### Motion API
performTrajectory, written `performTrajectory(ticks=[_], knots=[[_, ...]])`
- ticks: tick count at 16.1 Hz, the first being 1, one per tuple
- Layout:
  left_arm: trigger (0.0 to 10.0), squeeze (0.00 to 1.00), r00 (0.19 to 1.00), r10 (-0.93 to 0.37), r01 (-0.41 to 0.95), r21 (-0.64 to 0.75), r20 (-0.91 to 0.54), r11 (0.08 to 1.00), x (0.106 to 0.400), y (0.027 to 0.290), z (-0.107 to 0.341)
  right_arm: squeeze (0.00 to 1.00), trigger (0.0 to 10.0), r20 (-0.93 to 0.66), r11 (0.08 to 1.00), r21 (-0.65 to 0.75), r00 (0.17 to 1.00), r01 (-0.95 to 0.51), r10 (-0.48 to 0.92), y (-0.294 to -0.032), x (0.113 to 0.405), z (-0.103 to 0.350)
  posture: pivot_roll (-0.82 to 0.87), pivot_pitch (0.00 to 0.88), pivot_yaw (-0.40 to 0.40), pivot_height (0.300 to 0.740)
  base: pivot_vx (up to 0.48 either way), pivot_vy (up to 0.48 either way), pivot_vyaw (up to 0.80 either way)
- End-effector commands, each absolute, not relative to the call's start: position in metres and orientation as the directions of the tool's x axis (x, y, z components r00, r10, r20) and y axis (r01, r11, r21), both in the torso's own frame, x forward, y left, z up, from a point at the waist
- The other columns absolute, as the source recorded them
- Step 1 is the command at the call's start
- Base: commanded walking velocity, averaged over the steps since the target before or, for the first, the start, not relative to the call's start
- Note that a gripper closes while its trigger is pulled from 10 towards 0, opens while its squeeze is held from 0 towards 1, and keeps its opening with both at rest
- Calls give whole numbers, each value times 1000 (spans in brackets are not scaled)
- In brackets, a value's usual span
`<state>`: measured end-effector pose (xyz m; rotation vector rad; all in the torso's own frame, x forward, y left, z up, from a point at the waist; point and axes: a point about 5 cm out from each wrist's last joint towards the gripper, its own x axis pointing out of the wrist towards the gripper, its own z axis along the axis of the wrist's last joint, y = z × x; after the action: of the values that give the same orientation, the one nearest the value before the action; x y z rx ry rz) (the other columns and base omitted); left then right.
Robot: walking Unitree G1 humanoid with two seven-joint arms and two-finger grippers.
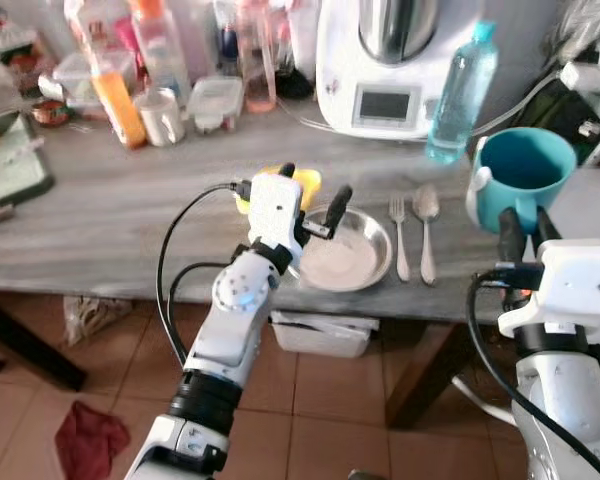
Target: Setting the table
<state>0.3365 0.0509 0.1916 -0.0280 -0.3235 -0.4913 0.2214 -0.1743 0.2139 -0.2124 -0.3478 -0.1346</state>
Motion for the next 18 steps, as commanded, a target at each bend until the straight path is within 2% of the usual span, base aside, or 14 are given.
performTrajectory(ticks=[1,10,11,14,18], knots=[[10000,0,839,-446,452,56,312,890,338,58,192,0,10000,377,971,-189,923,149,-69,-169,219,219,-58,125,24,714,349,0,0],[10000,0,832,-404,422,39,380,906,342,63,217,0,10000,401,965,-222,915,141,-42,-168,221,225,-43,116,12,714,325,0,0],[10000,0,831,-392,427,1,395,904,341,64,219,0,10000,403,964,-227,915,140,-38,-167,221,226,-43,117,13,714,0,0,0],[10000,0,821,-398,431,13,410,902,339,64,224,0,10000,401,963,-230,915,138,-36,-168,220,225,-44,121,12,714,0,0,0],[10000,0,844,-362,374,49,395,926,333,88,215,0,10000,403,961,-238,915,141,-34,-168,219,226,-32,119,11,714,0,0,0]])
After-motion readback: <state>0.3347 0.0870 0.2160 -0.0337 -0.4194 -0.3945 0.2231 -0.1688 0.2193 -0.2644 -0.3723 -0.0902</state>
